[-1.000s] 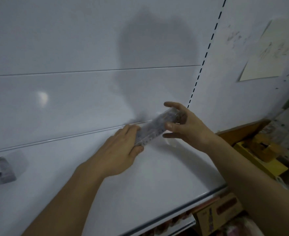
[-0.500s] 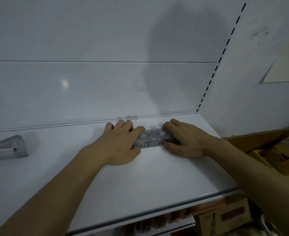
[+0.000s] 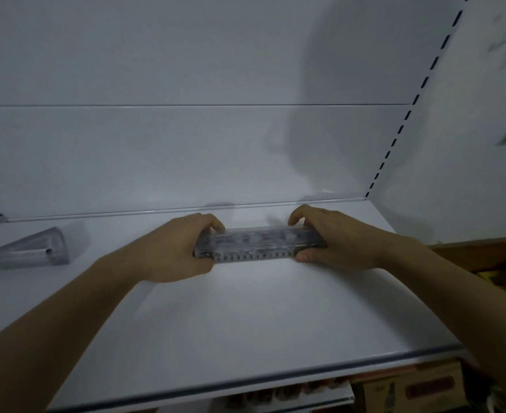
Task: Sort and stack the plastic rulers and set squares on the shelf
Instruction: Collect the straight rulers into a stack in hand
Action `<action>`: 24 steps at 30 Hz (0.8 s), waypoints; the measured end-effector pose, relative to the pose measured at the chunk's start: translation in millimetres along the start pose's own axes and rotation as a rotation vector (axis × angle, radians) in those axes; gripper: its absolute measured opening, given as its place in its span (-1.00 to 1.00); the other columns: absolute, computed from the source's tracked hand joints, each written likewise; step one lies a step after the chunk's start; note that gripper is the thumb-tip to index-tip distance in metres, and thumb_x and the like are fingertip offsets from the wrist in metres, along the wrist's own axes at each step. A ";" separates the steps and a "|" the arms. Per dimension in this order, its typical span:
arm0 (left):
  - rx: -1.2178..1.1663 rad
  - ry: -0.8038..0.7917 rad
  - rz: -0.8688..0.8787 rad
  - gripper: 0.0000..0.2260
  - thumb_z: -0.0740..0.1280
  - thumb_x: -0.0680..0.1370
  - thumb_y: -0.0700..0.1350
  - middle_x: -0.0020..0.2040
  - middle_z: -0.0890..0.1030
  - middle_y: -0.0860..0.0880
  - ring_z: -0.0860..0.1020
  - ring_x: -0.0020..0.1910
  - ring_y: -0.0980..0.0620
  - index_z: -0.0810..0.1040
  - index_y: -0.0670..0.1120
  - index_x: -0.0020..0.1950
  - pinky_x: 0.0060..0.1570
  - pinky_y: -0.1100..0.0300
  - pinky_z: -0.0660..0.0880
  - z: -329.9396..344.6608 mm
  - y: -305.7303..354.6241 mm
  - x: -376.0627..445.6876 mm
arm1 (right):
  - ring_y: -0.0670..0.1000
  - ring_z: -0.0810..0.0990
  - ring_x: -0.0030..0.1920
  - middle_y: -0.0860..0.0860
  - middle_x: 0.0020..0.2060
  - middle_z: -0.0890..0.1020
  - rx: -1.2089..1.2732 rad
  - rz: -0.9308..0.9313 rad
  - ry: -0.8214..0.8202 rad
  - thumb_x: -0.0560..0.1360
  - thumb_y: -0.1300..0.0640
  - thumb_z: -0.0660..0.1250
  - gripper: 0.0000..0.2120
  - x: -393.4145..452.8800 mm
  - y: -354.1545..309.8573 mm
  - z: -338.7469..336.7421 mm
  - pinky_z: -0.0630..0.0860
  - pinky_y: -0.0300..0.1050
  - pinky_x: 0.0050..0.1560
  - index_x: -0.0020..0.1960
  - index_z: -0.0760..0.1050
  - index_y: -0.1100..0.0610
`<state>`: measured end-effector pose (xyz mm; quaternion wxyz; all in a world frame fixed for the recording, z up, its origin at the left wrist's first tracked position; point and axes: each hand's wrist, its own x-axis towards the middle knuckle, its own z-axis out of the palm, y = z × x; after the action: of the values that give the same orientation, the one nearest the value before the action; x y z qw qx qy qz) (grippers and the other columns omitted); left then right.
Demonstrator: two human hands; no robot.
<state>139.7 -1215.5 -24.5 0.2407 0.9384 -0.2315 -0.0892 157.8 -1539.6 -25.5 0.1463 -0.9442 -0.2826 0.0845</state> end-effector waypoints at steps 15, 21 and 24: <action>-0.434 -0.417 -0.271 -0.80 0.46 0.53 -0.13 0.09 0.63 -0.25 0.62 -0.10 -0.03 0.66 -0.07 0.15 0.03 0.08 0.61 -50.0 -7.3 32.5 | -0.20 0.53 -0.23 0.09 -0.02 0.65 0.461 0.015 -0.184 0.57 0.00 0.40 -0.81 30.4 19.5 -30.2 0.43 -0.41 -0.28 0.10 0.69 0.05; -0.388 -0.467 -0.300 -0.77 0.36 0.60 -0.15 0.13 0.62 -0.28 0.63 -0.06 -0.07 0.57 -0.09 0.26 0.10 -0.01 0.61 -55.8 -1.1 34.3 | 0.15 0.59 -0.22 0.10 -0.03 0.59 0.454 0.036 -0.131 0.59 -0.02 0.37 -0.83 33.6 25.7 -27.9 0.59 -0.05 -0.25 -0.04 0.63 0.06; -0.324 -0.471 -0.301 -0.82 0.31 0.63 -0.17 0.00 0.65 -0.22 0.64 -0.09 -0.09 0.57 -0.10 0.22 0.13 -0.08 0.60 -54.9 7.3 34.9 | 0.23 0.61 -0.17 0.05 -0.03 0.59 0.429 0.038 -0.153 0.62 -0.06 0.30 -0.80 32.9 20.6 -30.1 0.61 0.02 -0.19 0.00 0.63 0.02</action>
<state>182.8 -1215.3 24.8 0.3108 0.8651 -0.1225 -0.3742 202.8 -1544.5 -6.4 0.3202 -0.8876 -0.2505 0.2166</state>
